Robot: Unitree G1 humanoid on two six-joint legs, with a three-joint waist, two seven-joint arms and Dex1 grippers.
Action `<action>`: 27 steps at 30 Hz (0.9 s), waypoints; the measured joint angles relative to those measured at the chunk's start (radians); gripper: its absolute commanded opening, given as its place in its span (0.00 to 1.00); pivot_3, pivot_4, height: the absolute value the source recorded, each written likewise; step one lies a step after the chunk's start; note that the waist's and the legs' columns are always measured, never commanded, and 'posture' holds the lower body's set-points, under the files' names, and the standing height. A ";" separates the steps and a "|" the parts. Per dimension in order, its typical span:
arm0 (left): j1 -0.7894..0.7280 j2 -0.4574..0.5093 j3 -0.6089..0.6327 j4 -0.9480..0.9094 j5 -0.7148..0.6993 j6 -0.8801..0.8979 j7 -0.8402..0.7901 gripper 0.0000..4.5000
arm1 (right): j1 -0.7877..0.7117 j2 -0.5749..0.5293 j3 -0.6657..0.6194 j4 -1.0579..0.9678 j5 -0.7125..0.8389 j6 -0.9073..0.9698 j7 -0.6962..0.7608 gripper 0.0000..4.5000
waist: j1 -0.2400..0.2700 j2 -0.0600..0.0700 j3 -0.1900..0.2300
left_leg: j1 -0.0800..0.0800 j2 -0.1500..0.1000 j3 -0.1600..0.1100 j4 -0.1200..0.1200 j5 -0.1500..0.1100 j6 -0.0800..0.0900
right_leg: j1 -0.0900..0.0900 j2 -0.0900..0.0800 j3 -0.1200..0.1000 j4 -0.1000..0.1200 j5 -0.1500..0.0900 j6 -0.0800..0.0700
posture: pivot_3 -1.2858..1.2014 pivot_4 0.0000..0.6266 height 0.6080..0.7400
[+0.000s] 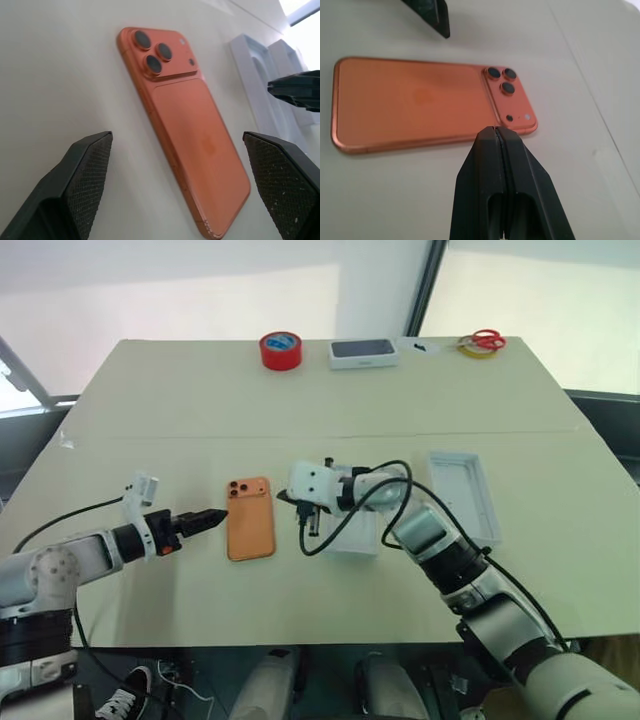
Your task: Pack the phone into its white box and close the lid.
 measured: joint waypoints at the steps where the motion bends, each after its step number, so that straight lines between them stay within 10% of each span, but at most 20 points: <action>1: -0.008 -0.003 0.007 0.004 -0.008 0.020 0.012 0.99 | 0.000 0.004 0.012 0.013 -0.009 0.004 0.004 0.00 | 0.000 0.000 0.000 | 0.000 0.000 0.000 0.000 0.000 0.000 | 0.000 0.000 0.000 0.000 0.000 0.000 | 0.52 0.24 0.97; 27: -0.066 -0.102 0.022 -0.022 -0.031 0.161 0.115 0.99 | -0.079 0.037 0.058 0.159 -0.087 0.046 0.060 0.00 | 0.006 0.003 -0.004 | 0.012 0.000 0.001 -0.004 -0.001 0.000 | 0.010 -0.001 0.001 -0.002 0.000 0.000 | 0.52 0.24 0.97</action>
